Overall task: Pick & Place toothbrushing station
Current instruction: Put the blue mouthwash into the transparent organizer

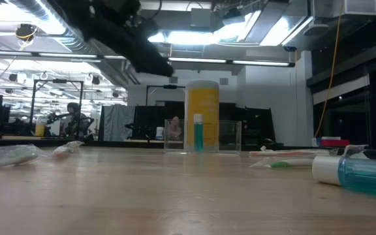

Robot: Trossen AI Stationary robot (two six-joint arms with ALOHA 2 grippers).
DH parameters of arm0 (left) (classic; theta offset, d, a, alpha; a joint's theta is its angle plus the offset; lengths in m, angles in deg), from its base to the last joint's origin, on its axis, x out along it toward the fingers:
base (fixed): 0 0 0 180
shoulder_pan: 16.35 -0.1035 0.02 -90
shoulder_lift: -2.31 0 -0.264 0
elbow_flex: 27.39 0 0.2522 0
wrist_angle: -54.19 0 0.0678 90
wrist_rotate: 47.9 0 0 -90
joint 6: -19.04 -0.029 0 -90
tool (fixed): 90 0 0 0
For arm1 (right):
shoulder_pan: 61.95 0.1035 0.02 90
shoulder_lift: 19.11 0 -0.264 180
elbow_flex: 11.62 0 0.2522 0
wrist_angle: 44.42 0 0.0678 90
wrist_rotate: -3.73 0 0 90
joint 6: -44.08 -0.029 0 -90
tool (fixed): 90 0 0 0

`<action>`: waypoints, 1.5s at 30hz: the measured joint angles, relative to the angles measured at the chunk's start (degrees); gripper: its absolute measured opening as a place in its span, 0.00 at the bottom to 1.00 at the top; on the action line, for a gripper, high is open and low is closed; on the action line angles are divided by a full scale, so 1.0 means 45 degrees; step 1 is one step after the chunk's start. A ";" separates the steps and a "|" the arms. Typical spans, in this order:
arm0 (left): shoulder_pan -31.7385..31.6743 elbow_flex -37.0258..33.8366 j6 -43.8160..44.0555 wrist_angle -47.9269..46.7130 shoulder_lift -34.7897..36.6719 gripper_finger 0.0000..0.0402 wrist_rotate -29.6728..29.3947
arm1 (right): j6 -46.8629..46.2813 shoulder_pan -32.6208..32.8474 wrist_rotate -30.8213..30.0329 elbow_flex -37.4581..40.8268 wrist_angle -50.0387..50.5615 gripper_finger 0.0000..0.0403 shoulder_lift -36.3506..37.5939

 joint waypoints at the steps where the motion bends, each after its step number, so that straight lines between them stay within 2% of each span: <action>1: 0.0154 0.0000 0.0336 -0.0873 0.0506 0.32 0.0243 | -0.0483 0.0186 0.0000 0.0243 0.0010 0.53 0.0000; 5: 0.1251 0.0000 0.1558 -0.3379 0.2371 0.32 0.0333 | -0.3112 0.0769 0.0005 0.1453 -0.0033 0.53 0.0038; 11: 0.3504 0.0000 0.3885 -0.4790 0.4902 0.32 -0.1309 | -0.7149 0.1121 0.0367 0.3561 -0.0021 0.53 0.0029; 13: 0.4309 0.0000 0.4554 -0.4400 0.5729 0.32 -0.1747 | -0.8711 0.0917 0.1456 0.4080 0.0011 0.53 0.0024; 17: 0.5617 0.0000 0.5070 -0.2382 0.7118 0.32 -0.3216 | -1.1107 -0.0482 0.4915 0.4447 0.0016 0.53 0.0024; 19: 0.6032 0.0083 0.4590 -0.1370 0.7547 0.32 -0.3940 | -1.1333 -0.1415 0.6673 0.4369 -0.0191 0.53 0.0034; 22: 0.6463 0.0699 0.3285 -0.1487 0.7766 0.32 -0.5017 | -1.0871 -0.2708 0.9776 0.3580 0.0245 0.53 0.0092; 24: 0.6761 0.1278 0.2580 -0.2583 0.7759 0.32 -0.6069 | -1.2109 -0.3536 1.2182 0.2378 0.3751 0.53 0.0141; 26: 0.7152 0.1906 0.2417 -0.4145 0.7613 0.32 -0.7056 | -1.4251 -0.4158 1.4934 0.0914 0.9825 0.52 0.0082; 28: 0.7600 0.2433 0.2607 -0.5708 0.7450 0.32 -0.8129 | -1.5482 -0.4518 1.6873 -0.0268 1.5127 0.51 -0.0319; 30: 0.8169 0.2618 0.3076 -0.6523 0.7319 0.32 -0.9261 | -1.5646 -0.4643 1.7647 -0.0655 1.8525 0.50 -0.0452; 32: 0.8812 0.2609 0.3791 -0.6889 0.7276 0.32 -1.0530 | -1.5766 -0.4738 1.8027 -0.0659 1.9838 0.49 -0.0433; 35: 0.9780 0.2444 0.5717 -0.7643 0.6997 0.32 -1.2960 | -1.6095 -0.4808 1.9059 0.0088 2.0368 0.47 -0.0430; 38: 1.0667 0.2309 0.8131 -0.8938 0.6432 0.32 -1.4776 | -1.7135 -0.4524 1.9653 0.1403 1.9078 0.46 -0.0450; 41: 1.1240 0.2301 0.9735 -1.0091 0.5539 0.31 -1.5234 | -1.8375 -0.3889 1.9791 0.2986 1.7657 0.46 -0.0486; 45: 1.1216 0.2297 1.1485 -1.1360 0.4472 0.27 -1.4879 | -2.0139 -0.3181 2.0230 0.5091 1.5275 0.47 -0.0486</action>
